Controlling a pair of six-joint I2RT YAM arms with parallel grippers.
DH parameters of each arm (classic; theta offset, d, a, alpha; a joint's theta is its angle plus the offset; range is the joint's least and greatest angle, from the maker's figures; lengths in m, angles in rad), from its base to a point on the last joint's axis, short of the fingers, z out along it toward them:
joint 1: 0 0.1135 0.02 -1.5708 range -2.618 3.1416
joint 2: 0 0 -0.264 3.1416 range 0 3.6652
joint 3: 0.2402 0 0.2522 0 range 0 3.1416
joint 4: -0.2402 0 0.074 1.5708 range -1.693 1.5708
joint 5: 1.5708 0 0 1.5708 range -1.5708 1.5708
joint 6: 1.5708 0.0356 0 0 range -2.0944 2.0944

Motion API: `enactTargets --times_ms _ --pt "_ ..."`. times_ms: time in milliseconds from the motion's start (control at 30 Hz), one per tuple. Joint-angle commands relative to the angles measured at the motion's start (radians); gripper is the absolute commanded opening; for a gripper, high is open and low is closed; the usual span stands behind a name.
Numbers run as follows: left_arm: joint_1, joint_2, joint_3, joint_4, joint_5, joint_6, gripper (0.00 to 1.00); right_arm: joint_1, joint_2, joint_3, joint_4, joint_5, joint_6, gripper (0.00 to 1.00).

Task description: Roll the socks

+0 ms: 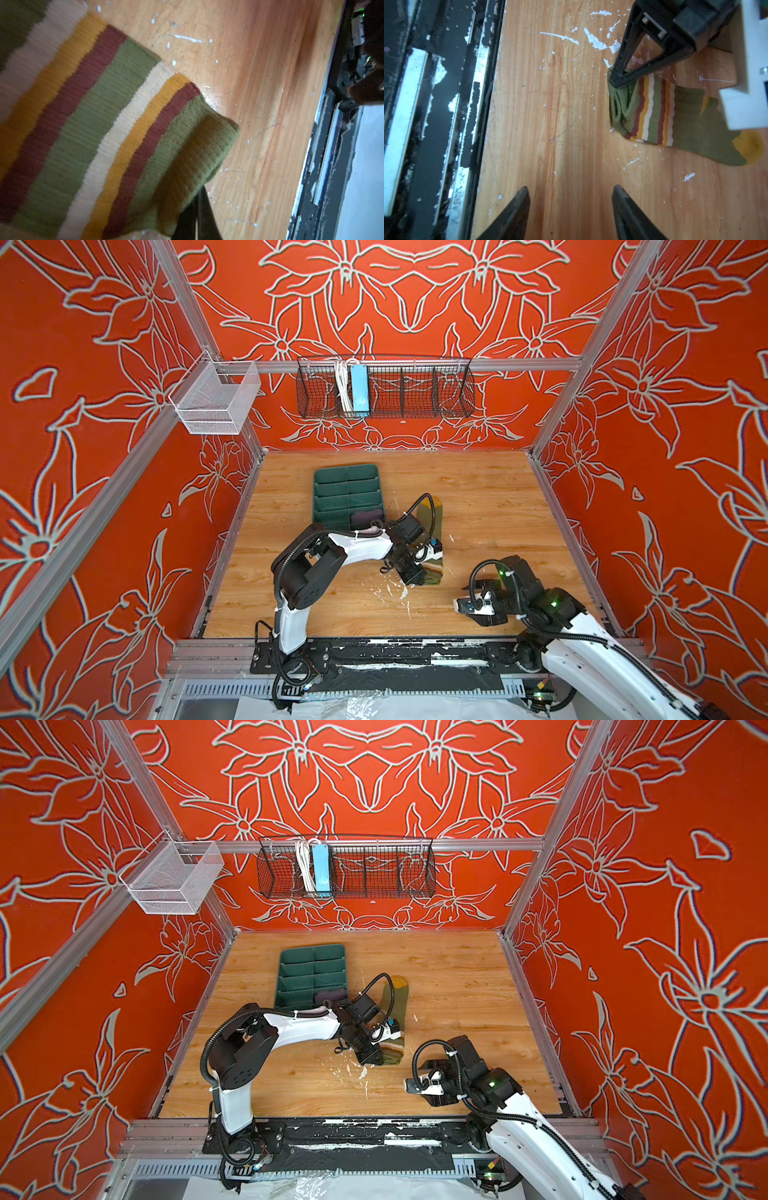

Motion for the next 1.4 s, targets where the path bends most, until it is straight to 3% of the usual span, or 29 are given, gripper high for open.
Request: enactTargets --times_ms 0,267,700,1033,1200,1233,1367 --pt "0.006 -0.009 -0.001 -0.055 0.003 -0.001 0.00 0.027 0.089 0.032 0.193 0.019 -0.055 0.64" --pt "0.006 -0.006 0.008 -0.063 0.014 0.000 0.00 0.119 0.379 0.048 0.442 0.089 -0.069 0.61" --pt "0.006 -0.005 0.014 -0.071 0.010 0.006 0.00 0.172 0.637 0.057 0.678 0.197 0.000 0.47" --pt "0.006 -0.033 0.001 -0.056 -0.019 -0.001 0.00 0.215 0.653 0.059 0.635 0.205 -0.002 0.17" --pt "0.006 -0.077 -0.003 -0.054 -0.079 -0.018 0.00 0.226 0.636 0.061 0.592 0.204 -0.005 0.07" --pt "0.006 -0.097 -0.003 -0.057 -0.100 -0.025 0.05 0.226 0.635 0.064 0.581 0.205 -0.008 0.05" --pt "0.006 -0.224 -0.028 -0.050 -0.191 -0.037 0.56 0.226 0.638 0.075 0.555 0.212 -0.011 0.00"
